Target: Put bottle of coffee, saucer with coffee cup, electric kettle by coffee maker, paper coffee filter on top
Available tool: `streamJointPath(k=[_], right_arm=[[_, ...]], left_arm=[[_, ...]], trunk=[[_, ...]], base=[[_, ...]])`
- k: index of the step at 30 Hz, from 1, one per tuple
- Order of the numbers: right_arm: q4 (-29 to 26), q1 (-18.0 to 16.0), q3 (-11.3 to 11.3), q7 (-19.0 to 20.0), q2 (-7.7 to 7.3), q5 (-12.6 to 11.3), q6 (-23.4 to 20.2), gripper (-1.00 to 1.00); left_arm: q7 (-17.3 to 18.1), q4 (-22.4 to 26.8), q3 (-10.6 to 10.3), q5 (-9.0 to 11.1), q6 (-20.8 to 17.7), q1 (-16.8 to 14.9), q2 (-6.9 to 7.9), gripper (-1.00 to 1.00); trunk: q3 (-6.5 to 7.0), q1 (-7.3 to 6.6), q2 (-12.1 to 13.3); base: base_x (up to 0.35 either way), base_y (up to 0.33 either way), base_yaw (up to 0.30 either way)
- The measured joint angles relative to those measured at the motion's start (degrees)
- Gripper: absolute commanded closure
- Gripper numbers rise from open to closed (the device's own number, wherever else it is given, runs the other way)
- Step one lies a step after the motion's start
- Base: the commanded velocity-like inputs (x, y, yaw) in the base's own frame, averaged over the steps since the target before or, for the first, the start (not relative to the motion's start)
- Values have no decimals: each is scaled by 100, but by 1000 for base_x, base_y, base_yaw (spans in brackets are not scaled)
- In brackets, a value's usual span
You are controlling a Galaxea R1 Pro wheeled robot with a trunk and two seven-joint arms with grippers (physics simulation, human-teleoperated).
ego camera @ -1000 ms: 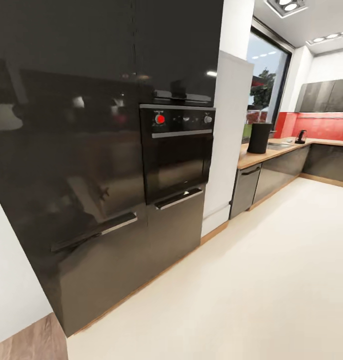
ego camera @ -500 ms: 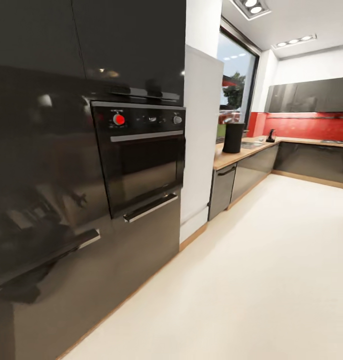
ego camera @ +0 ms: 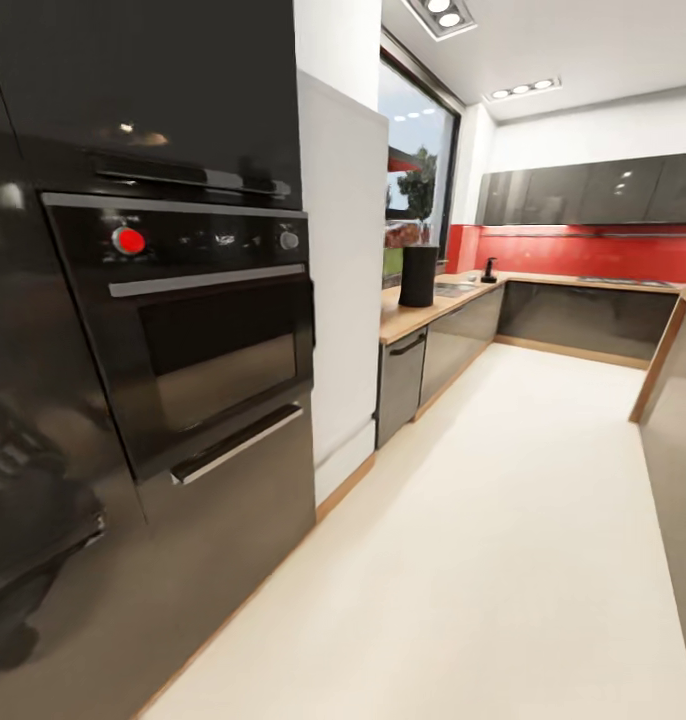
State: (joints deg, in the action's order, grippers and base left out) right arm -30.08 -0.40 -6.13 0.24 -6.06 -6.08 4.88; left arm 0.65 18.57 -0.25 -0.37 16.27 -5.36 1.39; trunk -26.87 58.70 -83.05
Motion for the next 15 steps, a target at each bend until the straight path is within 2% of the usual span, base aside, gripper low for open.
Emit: streamJointPath(k=[15], right_arm=[[4, 0, 0, -4, 0, 0, 0, -100]], left_arm=[[-1, 0, 0, -3, 0, 0, 1, -100]], trunk=[[0, 0, 0]], base=[[334, -1, -263]])
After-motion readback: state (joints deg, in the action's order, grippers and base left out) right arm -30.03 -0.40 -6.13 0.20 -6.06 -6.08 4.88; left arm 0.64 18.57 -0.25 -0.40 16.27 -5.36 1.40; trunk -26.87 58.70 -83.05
